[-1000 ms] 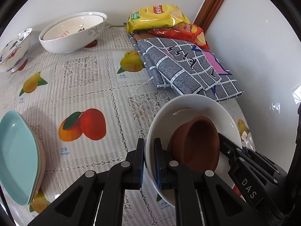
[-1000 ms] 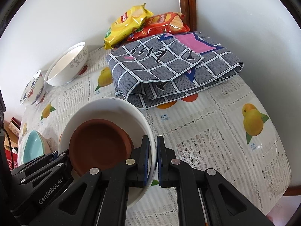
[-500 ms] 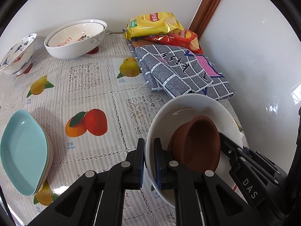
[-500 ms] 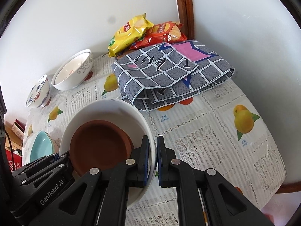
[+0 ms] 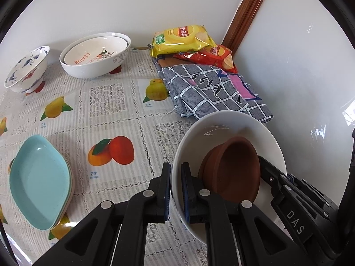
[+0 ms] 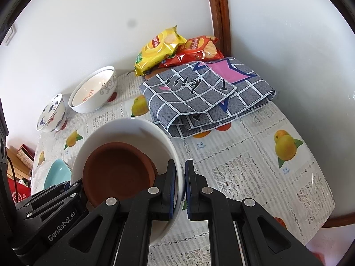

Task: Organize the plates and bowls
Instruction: 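Lift the white bowl holding the brown bowls with both grippers, then carry the white bowl with both grippers over the light-blue plate stack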

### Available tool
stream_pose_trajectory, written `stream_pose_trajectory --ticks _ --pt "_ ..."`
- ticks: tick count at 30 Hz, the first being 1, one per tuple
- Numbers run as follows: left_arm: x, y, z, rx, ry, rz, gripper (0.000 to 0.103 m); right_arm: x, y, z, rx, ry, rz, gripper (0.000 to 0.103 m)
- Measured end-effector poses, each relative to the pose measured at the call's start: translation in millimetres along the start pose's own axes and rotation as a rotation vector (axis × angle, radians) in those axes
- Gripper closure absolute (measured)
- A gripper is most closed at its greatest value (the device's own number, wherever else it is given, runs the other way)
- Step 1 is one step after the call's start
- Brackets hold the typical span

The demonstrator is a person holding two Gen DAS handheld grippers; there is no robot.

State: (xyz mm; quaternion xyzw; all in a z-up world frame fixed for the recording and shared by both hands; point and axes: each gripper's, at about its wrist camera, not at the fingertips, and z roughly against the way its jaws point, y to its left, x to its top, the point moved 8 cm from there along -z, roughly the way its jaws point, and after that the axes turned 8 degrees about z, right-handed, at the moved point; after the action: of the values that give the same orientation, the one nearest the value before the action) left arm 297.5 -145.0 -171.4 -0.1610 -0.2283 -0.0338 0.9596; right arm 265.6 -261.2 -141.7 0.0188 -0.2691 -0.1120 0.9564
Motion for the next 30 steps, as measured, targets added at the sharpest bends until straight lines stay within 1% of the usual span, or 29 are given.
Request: stream_pose_trajectory --ticks 14,30 --pt "8 20 20 0.007 -0.032 0.022 0.094 9 26 12 0.015 -0.024 0.029 0.095" --pt "16 57 41 0.029 -0.060 0.062 0.094 14 66 16 0.043 -0.036 0.067 0.095"
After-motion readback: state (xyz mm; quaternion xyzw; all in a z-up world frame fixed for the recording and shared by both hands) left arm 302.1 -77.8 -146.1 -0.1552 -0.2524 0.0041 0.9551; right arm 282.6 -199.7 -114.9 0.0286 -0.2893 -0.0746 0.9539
